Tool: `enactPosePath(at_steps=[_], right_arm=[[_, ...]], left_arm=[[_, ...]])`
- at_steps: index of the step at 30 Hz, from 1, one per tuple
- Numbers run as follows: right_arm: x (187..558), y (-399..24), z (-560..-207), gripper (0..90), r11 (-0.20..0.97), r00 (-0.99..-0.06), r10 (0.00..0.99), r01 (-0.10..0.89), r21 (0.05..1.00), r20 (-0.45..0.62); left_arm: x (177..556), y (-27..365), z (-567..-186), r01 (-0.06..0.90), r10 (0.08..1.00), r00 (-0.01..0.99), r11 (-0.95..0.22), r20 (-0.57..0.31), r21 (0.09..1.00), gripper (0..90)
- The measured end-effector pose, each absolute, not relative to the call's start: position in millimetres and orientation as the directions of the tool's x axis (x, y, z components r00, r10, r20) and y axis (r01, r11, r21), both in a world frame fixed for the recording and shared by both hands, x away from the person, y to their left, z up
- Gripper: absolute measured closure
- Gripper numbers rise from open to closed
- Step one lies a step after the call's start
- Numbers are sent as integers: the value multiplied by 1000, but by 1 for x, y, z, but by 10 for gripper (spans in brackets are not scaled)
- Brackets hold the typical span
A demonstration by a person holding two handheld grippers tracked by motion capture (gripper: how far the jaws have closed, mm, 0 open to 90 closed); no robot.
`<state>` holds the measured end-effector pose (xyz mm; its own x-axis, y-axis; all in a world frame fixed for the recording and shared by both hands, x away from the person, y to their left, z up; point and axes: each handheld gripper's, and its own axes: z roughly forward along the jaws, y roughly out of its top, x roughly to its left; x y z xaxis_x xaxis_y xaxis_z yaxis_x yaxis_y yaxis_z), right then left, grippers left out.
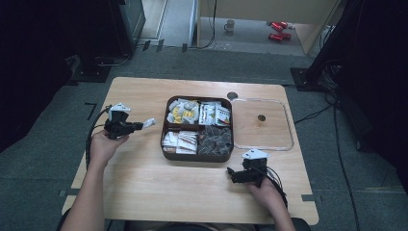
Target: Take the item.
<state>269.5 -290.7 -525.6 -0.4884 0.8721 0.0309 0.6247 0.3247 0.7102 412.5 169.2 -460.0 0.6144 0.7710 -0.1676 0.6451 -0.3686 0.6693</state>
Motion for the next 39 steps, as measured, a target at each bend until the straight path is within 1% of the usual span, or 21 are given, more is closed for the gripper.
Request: enactPosePath(at_steps=[12,17,23,27,31,34,39], right_arm=[[270,-291,-526,0,324,-488,872,625,710,31],[270,-291,-526,0,324,-488,872,625,710,31],[270,-291,-526,0,324,-488,872,624,711,31],[270,-291,-526,0,324,-488,872,624,711,31],[270,-291,-526,0,324,-488,872,625,711,31],[270,-291,-526,0,324,-488,872,624,711,31],[270,-291,-526,0,324,-488,872,625,711,31]], left_arm=[[424,162,-480,664,782,605,-391,-150,637,896],[426,156,-486,674,771,616,-408,-163,616,890],[429,155,-492,687,771,610,-400,-182,607,872],[429,154,-492,686,772,609,-399,-180,609,829],[429,156,-490,685,774,606,-391,-182,615,809],[429,158,-488,686,775,604,-386,-187,616,763],[427,160,-485,685,772,602,-369,-204,628,740]])
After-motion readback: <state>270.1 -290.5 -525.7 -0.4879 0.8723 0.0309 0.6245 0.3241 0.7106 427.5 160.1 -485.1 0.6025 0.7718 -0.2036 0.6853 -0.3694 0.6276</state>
